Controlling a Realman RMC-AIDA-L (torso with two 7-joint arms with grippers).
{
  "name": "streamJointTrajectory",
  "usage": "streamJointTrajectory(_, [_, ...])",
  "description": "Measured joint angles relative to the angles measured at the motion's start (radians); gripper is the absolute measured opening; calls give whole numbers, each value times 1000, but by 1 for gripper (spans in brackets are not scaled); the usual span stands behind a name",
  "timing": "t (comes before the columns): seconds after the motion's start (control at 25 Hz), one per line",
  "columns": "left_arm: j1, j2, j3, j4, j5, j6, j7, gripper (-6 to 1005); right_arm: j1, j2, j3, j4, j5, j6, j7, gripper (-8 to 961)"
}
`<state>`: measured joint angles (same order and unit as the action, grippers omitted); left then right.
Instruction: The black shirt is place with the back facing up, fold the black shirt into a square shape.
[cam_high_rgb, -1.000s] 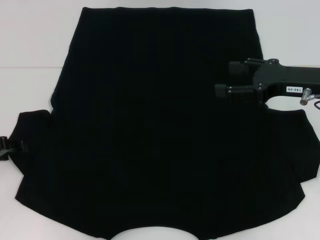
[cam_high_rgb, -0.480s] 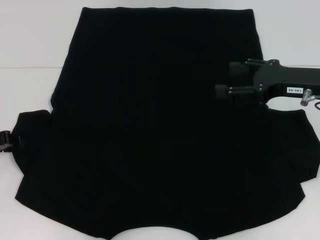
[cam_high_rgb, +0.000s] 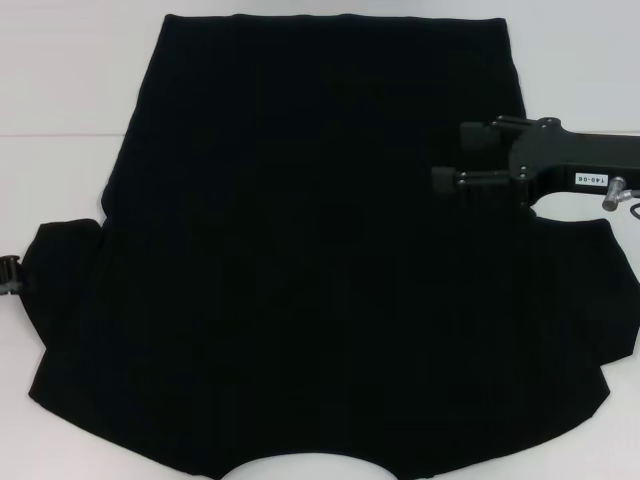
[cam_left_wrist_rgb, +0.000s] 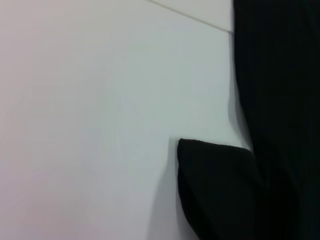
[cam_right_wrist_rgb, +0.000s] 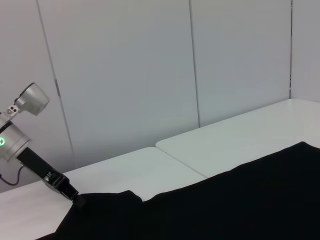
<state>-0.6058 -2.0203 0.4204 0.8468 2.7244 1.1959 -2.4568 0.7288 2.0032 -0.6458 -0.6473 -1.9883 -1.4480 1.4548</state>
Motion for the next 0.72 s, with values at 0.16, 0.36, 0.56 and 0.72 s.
streamJointTrajectory(0.16, [-1,0,0,2,0,-12,0,45,0,0,9,0,0,1,0,910])
streamJointTrajectory(0.36, [-12,2,0,12,-3,-26,6,28,-2,2,23,0,0,1,0,909])
streamJointTrajectory(0.56, [-26,10,1,15,-1,-63,10,26,-2,4,24,0,0,2,0,909])
streamJointTrajectory(0.72, [-34,12,15,15,0,-102,21,28,-3,5,25,0,3,2,0,909])
